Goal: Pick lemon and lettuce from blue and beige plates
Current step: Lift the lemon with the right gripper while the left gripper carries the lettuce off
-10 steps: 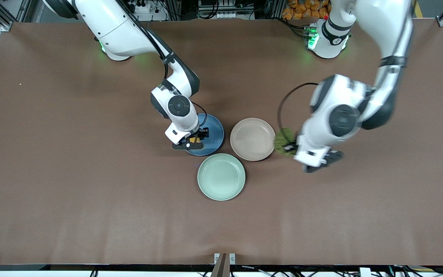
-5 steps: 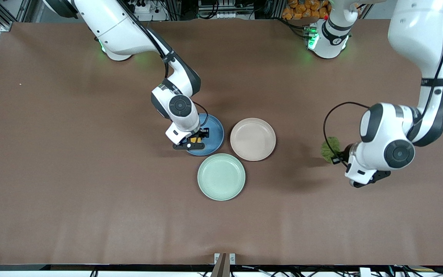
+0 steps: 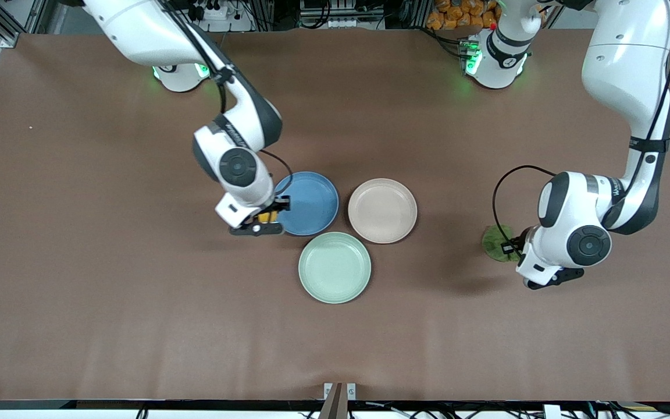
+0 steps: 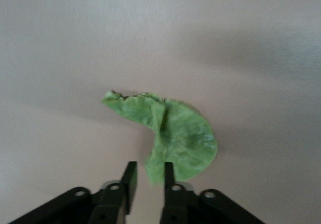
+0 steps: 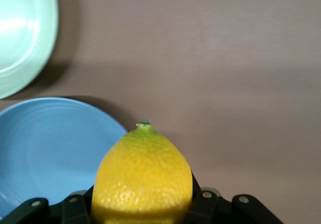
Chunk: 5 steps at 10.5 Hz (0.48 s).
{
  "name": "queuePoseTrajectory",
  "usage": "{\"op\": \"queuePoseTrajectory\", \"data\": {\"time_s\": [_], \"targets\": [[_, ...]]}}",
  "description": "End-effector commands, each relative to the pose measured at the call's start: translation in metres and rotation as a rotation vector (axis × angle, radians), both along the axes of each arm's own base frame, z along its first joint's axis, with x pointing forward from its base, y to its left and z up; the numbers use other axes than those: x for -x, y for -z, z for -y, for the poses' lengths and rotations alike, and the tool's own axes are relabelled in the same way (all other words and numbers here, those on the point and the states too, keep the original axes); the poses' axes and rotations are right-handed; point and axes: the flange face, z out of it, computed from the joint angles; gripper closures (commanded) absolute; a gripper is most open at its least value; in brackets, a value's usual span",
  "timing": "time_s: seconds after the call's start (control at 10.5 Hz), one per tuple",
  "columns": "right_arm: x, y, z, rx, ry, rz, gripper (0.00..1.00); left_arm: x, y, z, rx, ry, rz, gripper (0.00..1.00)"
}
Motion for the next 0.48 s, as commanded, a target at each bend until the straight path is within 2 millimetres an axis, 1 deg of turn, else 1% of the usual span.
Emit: {"op": "queuePoseTrajectory", "data": {"time_s": [0.0,0.1,0.19,0.38], "targets": [[-0.003,-0.016,0.064,0.004,-0.04,-0.023,0.77,-0.01,-0.066,-0.027,0.021,0.124,0.061,0.0],[-0.011,-0.019,0.095,0.008,-0.062,-0.023,0.77,-0.007,-0.094,-0.028,0.023,0.149,0.075,0.0],[-0.016,-0.02,0.121,0.014,-0.078,-0.027,0.77,-0.002,-0.122,-0.025,0.021,0.158,0.1,0.0],[-0.029,-0.015,0.184,0.023,-0.12,-0.037,0.77,0.014,-0.18,-0.015,0.013,0.171,0.134,0.0]]}}
